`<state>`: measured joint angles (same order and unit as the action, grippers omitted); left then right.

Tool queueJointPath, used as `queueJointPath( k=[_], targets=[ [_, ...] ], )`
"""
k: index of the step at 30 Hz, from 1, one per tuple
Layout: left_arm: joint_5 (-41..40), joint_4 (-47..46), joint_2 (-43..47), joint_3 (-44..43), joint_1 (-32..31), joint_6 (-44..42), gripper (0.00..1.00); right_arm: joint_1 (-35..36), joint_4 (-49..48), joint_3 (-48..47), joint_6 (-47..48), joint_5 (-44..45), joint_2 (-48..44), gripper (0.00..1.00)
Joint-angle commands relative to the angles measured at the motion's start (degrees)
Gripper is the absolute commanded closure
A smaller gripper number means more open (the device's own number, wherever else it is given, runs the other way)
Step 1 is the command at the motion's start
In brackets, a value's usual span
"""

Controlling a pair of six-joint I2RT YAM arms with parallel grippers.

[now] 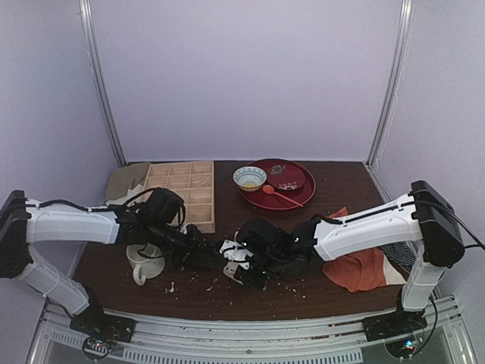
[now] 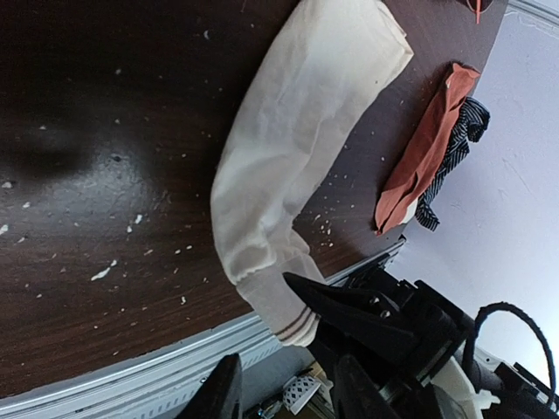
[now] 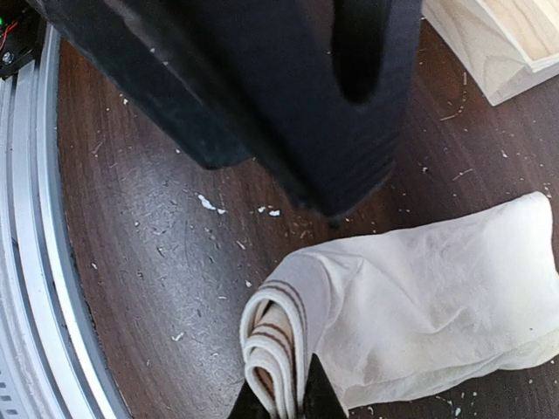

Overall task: Roll the underwear
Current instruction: Pass from the left arm to the right, then roll the underwear at the center of the board.

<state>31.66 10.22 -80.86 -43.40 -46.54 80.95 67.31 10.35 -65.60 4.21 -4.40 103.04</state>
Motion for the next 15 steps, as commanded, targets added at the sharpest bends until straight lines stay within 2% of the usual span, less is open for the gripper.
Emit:
queueJointPath(
  k=[1, 9, 15],
  targets=[
    [-3.77, 4.61, 4.28, 1.27, 0.49, -3.04, 0.51, -1.45, 6.84, -4.48, 0.71, -8.94, 3.59, 1.00],
    [-5.70, 7.38, 9.60, 3.61, 0.47, -3.14, 0.50, -4.50, 8.54, -8.53, -1.88, -18.94, 8.43, 1.00],
    [-6.00, 8.14, 9.99, 3.80, 0.49, -3.98, 0.50, -7.66, 9.48, -10.31, -5.32, -26.94, 11.27, 1.00]
  ],
)
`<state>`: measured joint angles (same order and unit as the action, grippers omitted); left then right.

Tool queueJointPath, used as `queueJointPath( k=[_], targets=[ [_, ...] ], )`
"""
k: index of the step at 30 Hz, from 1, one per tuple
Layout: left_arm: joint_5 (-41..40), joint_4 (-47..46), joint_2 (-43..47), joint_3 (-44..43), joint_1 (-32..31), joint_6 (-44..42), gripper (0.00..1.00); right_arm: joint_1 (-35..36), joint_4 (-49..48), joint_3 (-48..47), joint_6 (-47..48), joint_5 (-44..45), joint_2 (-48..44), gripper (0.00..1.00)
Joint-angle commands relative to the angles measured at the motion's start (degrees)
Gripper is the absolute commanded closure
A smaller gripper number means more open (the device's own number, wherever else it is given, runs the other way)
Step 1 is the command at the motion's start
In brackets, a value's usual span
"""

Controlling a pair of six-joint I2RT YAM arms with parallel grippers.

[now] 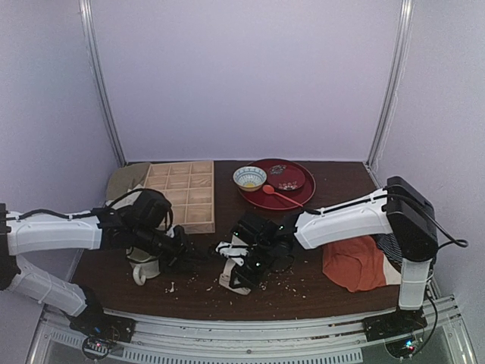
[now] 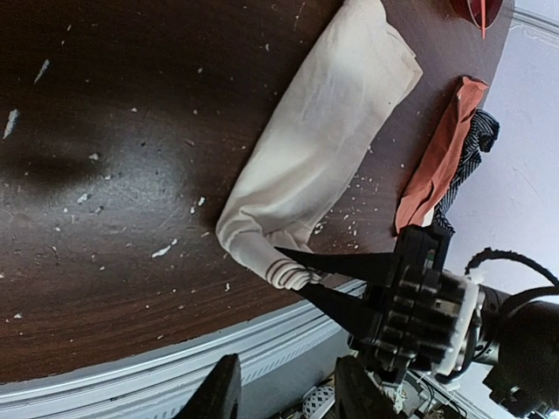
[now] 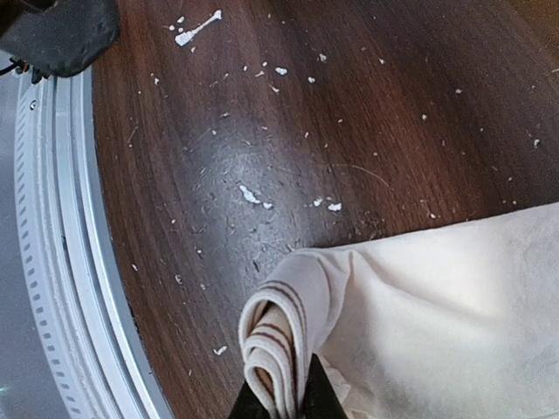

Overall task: Roll the underwear
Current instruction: Roll the underwear at the center of the board.

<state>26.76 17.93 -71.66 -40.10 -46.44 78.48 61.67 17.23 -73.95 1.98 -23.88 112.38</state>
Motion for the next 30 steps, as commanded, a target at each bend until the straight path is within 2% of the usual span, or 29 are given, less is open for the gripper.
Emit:
queueJointPath(
  k=[1, 7, 14, 22, 30],
  targets=[
    [-1.12, 0.43, 0.72, 0.53, 0.34, -1.55, 0.50, -2.92, 2.87, -2.28, -3.68, -8.93, 2.42, 1.00],
    [-1.47, 0.20, 0.32, 0.55, 0.36, -1.94, 0.50, -5.26, 1.33, -1.59, -7.27, -14.59, 3.51, 1.00],
    [-1.42, 0.09, -2.26, -1.09, 0.13, -4.58, 0.50, -6.26, 3.28, -3.86, -6.22, -18.95, 7.20, 1.00],
    [-2.07, -1.89, -6.33, -2.39, -0.06, -10.07, 0.49, -7.51, 3.90, -7.07, -6.29, -22.90, 11.13, 1.00],
    [-2.22, -4.81, -11.85, -3.54, -0.23, -19.52, 0.50, -8.80, 5.13, -8.93, -6.61, -25.02, 13.54, 1.00]
  ],
)
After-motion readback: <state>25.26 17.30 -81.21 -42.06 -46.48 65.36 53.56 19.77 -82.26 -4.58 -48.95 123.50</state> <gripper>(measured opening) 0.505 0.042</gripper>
